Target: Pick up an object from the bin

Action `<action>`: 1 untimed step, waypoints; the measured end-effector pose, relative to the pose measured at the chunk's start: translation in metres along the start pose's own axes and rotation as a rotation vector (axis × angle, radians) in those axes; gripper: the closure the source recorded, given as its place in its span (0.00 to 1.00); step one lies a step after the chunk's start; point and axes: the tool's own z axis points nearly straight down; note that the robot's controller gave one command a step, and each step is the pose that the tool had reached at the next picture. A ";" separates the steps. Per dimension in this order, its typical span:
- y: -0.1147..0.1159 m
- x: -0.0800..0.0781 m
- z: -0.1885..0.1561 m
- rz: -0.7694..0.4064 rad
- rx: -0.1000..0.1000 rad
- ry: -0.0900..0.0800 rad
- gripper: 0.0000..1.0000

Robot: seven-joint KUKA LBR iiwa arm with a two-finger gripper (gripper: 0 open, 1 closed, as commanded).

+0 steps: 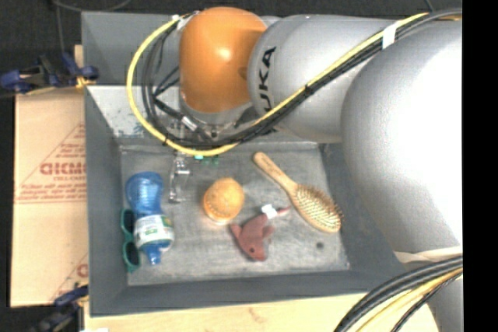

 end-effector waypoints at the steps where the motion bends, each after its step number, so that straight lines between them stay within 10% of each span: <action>1: 0.000 0.000 0.000 0.002 0.000 -0.001 0.00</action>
Offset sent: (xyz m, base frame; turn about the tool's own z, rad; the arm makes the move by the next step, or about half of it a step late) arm -0.0121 0.0486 -0.0934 -0.0067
